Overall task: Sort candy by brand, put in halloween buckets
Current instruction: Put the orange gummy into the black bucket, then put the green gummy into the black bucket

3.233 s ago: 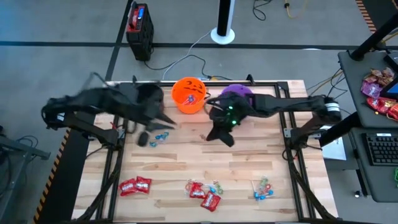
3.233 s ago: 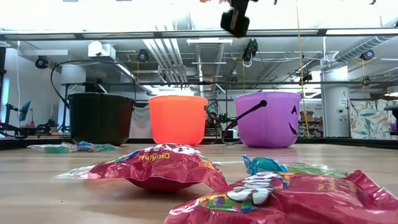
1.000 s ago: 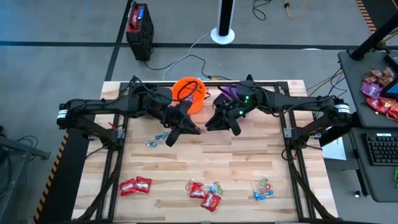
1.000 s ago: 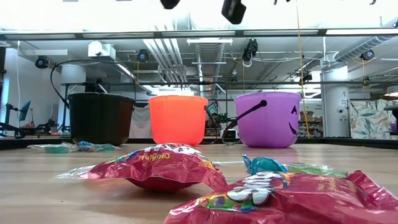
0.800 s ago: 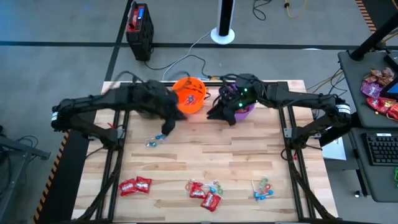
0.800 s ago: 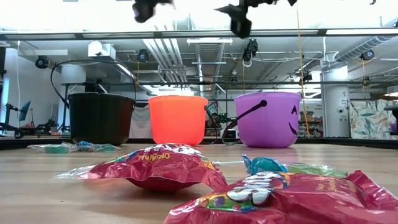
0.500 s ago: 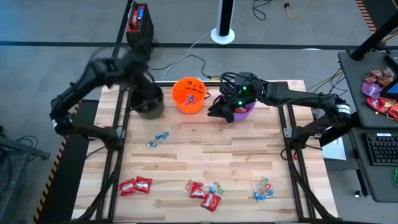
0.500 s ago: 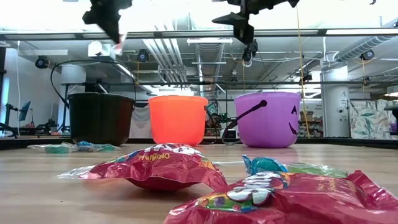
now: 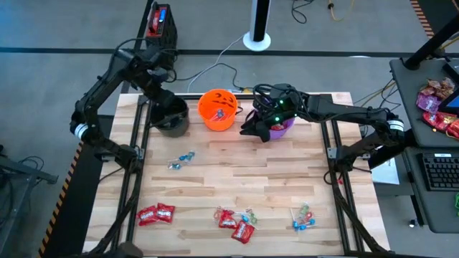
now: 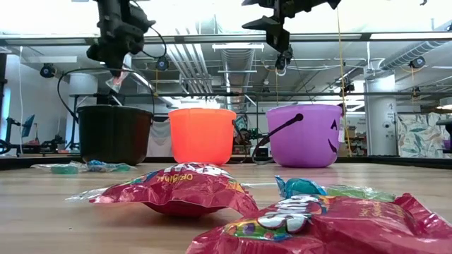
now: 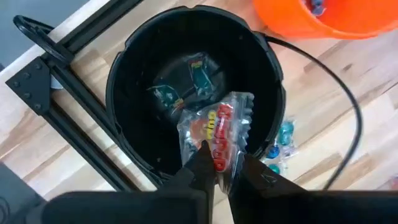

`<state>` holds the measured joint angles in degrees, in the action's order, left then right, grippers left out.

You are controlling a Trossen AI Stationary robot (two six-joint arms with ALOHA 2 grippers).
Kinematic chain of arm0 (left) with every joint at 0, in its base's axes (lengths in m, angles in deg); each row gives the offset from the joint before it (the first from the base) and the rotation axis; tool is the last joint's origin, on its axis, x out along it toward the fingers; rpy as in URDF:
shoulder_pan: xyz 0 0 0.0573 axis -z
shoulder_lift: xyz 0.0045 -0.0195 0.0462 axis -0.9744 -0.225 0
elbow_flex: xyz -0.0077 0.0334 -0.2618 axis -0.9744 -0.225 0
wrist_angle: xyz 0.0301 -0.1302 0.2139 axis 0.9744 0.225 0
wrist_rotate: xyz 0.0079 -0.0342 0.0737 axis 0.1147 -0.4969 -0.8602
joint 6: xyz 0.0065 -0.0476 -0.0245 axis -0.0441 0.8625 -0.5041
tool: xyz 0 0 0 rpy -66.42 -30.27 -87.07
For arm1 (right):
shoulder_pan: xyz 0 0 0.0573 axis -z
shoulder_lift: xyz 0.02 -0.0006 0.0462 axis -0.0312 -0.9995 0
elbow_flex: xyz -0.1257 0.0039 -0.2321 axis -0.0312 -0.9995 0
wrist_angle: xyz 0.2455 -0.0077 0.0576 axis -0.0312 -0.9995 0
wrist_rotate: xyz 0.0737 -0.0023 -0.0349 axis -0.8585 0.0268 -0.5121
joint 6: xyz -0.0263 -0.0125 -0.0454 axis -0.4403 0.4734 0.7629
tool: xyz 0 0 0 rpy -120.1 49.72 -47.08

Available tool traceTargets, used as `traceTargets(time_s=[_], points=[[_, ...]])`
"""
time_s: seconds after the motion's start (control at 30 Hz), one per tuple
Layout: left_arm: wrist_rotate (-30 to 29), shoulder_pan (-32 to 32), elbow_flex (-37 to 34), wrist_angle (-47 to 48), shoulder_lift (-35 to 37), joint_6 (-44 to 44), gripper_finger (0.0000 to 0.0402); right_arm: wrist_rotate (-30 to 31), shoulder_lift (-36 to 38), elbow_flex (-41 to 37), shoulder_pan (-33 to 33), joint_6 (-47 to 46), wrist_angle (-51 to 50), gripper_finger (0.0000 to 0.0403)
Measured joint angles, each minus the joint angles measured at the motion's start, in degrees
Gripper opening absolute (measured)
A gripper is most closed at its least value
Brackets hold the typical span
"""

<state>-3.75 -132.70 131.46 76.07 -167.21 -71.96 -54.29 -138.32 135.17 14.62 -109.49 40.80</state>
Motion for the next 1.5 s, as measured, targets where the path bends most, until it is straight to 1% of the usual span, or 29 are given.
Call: traceTargets(time_s=[0.07, 0.17, 0.33, 0.4, 0.5, 0.57, 0.6, 0.67, 0.77, 0.83, 0.9, 1.03, 1.13, 1.27, 1.4, 1.5], points=[[-0.9, 0.0, 0.0, 0.0, -0.7, -0.3, 0.0027, 0.0, 0.0, 0.0, 0.0, 0.0, -0.1, 0.0185], [-4.0, 0.0, 0.0, 0.0, -1.1, -0.4, 0.0048, 0.0, 0.0, 0.0, 0.0, -0.1, -0.6, 0.0185], [-4.2, 0.1, -0.1, -0.1, -0.6, -0.2, 0.0074, -0.1, 0.0, 0.0, 0.0, -2.1, -3.8, 0.0185], [-2.1, 0.9, -0.1, -0.8, 0.4, 1.3, 0.0079, -0.9, 0.1, 0.0, -0.4, -4.9, -7.6, 0.0185], [4.3, 3.6, -0.7, -6.0, 3.1, 3.1, 0.0079, -3.0, 0.6, 0.0, -2.6, -10.4, -15.4, 0.0184], [7.9, 6.5, -1.8, -11.2, 5.4, 3.9, 0.0078, -4.1, 0.7, 0.0, -5.7, -14.3, -20.8, 0.0182], [8.7, 8.4, -2.3, -13.9, 6.7, 4.5, 0.0077, -4.2, 0.7, 0.0, -7.6, -16.3, -23.5, 0.0181], [9.0, 12.7, -3.3, -18.8, 9.4, 5.7, 0.0077, -3.6, 0.6, -0.1, -12.1, -20.6, -27.5, 0.0178], [9.0, 19.6, -4.7, -26.9, 12.9, 6.1, 0.0076, -0.9, 0.2, -0.1, -19.5, -28.6, -30.9, 0.0174], [8.9, 24.0, -5.8, -32.2, 14.9, 5.9, 0.0076, 0.7, -0.2, -0.3, -24.6, -34.7, -32.9, 0.0172], [7.6, 28.0, -6.3, -36.4, 16.4, 5.4, 0.0076, 2.2, -0.3, -1.1, -29.4, -41.2, -34.2, 0.0172], [4.3, 33.7, -6.3, -40.6, 18.1, 3.6, 0.0076, 2.6, -0.3, -4.6, -38.1, -55.4, -39.1, 0.0173], [2.0, 35.6, -6.3, -41.6, 18.6, 2.5, 0.0076, 2.6, 0.1, -9.2, -42.6, -64.4, -38.4, 0.0178], [0.8, 35.7, -6.3, -41.6, 18.5, 2.4, 0.0076, 2.7, 0.3, -17.4, -45.6, -74.0, -32.7, 0.0183], [0.8, 35.8, -6.3, -41.6, 17.7, 1.0, 0.0076, 3.0, 0.3, -25.2, -46.4, -79.8, -24.7, 0.0185], [0.8, 35.8, -6.3, -41.5, 16.8, 0.9, 0.0076, 3.4, 0.3, -29.0, -46.3, -82.3, -23.2, 0.0185]])
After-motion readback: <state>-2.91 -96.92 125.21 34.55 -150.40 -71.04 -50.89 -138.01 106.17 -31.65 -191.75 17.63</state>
